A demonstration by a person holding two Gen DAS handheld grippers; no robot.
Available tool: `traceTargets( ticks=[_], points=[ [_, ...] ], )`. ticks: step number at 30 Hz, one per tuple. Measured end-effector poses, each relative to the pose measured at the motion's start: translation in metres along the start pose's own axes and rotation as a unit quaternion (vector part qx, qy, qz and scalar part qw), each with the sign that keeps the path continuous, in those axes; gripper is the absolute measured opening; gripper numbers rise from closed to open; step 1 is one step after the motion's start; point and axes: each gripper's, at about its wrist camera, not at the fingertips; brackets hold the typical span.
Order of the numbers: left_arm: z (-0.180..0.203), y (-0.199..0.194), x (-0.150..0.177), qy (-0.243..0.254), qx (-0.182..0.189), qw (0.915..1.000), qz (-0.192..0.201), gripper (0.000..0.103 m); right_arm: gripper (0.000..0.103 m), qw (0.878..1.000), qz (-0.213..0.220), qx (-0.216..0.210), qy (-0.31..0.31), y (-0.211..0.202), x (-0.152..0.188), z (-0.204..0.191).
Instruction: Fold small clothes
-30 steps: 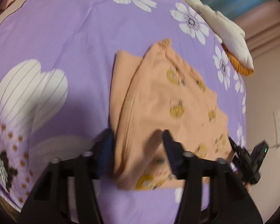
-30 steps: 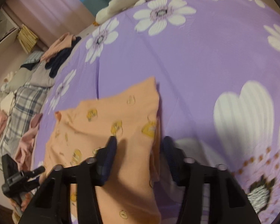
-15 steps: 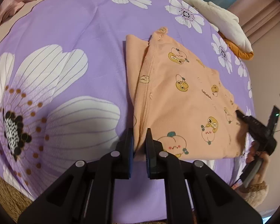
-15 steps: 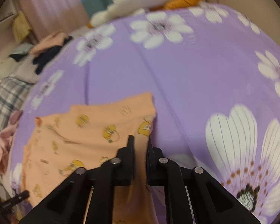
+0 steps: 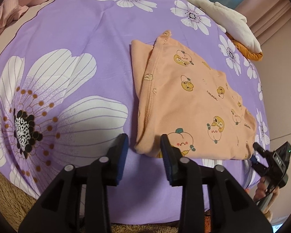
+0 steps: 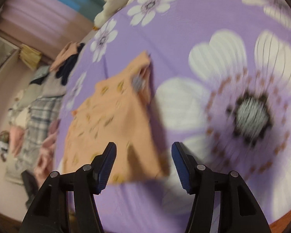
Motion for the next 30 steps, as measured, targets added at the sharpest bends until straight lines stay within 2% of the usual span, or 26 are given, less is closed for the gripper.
traceTargets(
  ticks=[3, 7, 11, 14, 16, 17, 24, 30],
  points=[
    [0.001, 0.001, -0.002, 0.000, 0.005, 1.0000, 0.001, 0.045, 0.059, 1.000, -0.001, -0.018, 0.002, 0.011, 0.001, -0.001],
    [0.000, 0.004, -0.001, -0.003, 0.008, 1.0000, 0.000, 0.046, 0.059, 0.999, 0.007, -0.041, 0.005, 0.036, -0.008, -0.008],
    [-0.002, 0.004, -0.003, -0.012, 0.014, 0.9998, -0.003, 0.047, 0.056, 0.999, 0.014, -0.025, -0.017, 0.065, -0.016, -0.025],
    [0.001, 0.004, -0.005, -0.012, 0.009, 0.9999, 0.000, 0.047, 0.044, 0.999, 0.013, -0.031, -0.005, 0.075, -0.020, -0.029],
    [0.003, 0.004, -0.006, -0.010, 0.004, 0.9999, 0.001, 0.047, 0.021, 0.999, 0.015, -0.040, 0.015, 0.077, -0.021, -0.024],
    [0.005, 0.004, -0.006, -0.009, 0.002, 1.0000, 0.001, 0.047, 0.020, 0.998, 0.016, -0.049, 0.032, 0.080, -0.023, -0.022],
    [0.008, 0.000, -0.010, -0.006, 0.004, 1.0000, -0.001, 0.050, 0.015, 0.996, 0.051, -0.070, 0.038, 0.045, -0.022, -0.024],
    [0.008, -0.007, -0.010, -0.005, 0.008, 1.0000, 0.002, 0.051, 0.013, 0.996, 0.076, -0.033, 0.014, 0.015, -0.026, -0.031]
  ],
)
Point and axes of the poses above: each gripper's, at about its wrist camera, not at the fingertips, and y roughly the way its jaws point, z to its right, x to its underside, and after that the axes turned 12 degrees about -x, right-handed
